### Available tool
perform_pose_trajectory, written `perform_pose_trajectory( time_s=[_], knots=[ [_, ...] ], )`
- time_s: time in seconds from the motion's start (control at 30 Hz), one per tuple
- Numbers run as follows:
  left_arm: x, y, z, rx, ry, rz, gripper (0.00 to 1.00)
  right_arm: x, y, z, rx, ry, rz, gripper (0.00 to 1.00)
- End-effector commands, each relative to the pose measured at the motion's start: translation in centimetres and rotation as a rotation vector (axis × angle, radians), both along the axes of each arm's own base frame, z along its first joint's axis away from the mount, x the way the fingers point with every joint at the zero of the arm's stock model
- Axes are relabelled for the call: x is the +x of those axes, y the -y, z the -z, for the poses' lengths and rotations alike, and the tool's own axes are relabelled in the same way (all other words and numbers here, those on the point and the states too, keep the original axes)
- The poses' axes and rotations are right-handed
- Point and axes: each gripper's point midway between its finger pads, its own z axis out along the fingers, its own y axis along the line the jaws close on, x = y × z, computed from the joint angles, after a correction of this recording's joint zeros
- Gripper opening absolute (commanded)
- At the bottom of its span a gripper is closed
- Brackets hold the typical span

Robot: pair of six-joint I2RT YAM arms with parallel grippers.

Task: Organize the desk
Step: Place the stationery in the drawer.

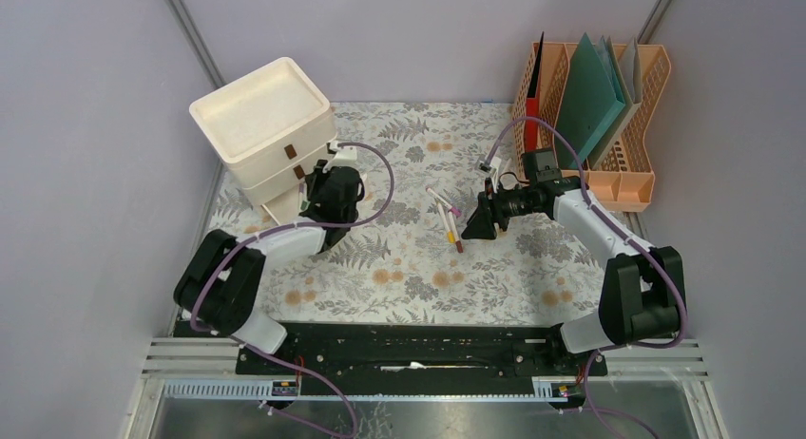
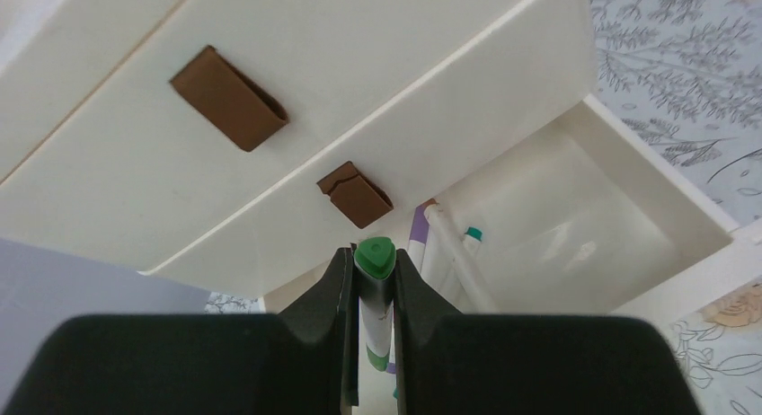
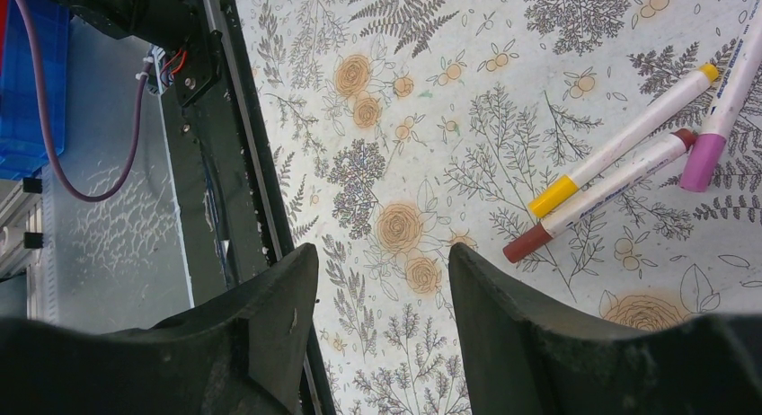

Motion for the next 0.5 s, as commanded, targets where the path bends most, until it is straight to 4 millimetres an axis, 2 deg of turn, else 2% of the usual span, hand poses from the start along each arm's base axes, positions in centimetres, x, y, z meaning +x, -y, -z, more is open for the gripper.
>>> perform_pose_trajectory(
  time_s=[0.0, 0.23, 0.33, 0.4, 0.47],
  knots=[
    [1.19, -0.18, -1.27, 0.035, 0.006, -0.036, 0.01, 0.45, -0.07, -0.55, -0.002, 0.020, -0.009, 0.63],
    [1.00, -0.46, -1.20, 0.043, -0.001, -0.053, 0.11, 0.53, -0.03, -0.44, -0.007, 0.020, -0.009, 0.62],
    [0.89, -0.54, -1.17, 0.047, -0.004, -0.061, 0.19, 0.54, -0.01, -0.42, -0.009, 0.021, -0.009, 0.62],
    [0.72, -0.87, -1.37, 0.044, 0.009, -0.096, 0.30, 0.55, 0.02, -0.39, -0.010, 0.022, -0.008, 0.63],
    [0.48, -0.91, -1.54, 0.051, 0.013, -0.119, 0.49, 0.56, 0.06, -0.33, -0.013, 0.021, -0.007, 0.63]
  ],
)
